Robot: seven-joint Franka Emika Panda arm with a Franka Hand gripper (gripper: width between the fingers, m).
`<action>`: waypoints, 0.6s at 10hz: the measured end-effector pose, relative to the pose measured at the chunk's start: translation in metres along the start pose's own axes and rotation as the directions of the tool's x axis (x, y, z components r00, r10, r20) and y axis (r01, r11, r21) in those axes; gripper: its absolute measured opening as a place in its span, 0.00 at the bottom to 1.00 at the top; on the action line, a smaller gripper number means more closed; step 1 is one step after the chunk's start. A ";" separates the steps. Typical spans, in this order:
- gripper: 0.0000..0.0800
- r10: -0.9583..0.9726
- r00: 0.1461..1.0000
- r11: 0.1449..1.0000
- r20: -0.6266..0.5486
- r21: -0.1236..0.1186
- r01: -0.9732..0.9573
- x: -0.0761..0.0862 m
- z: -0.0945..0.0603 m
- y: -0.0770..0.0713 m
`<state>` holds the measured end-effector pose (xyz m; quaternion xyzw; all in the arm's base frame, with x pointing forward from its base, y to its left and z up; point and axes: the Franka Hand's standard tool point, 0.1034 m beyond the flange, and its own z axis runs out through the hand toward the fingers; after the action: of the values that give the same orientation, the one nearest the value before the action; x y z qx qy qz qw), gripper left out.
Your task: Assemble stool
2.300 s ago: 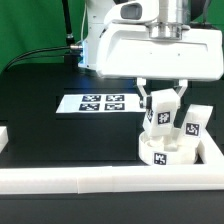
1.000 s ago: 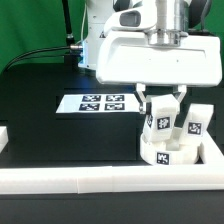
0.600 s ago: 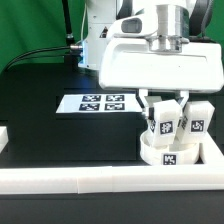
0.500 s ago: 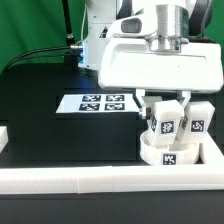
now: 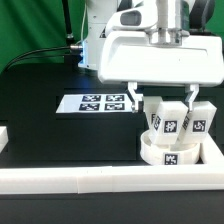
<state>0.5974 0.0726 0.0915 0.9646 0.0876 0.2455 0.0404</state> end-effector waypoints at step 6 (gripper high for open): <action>0.81 0.003 0.998 1.000 0.055 0.018 -0.004 0.016 -0.017 0.003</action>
Offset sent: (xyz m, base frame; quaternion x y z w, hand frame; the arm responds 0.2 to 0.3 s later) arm 0.0165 -0.0003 0.0188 0.0196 -0.0312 0.0201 0.9991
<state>0.6037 0.0732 0.1148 0.9714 0.0869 0.2182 0.0337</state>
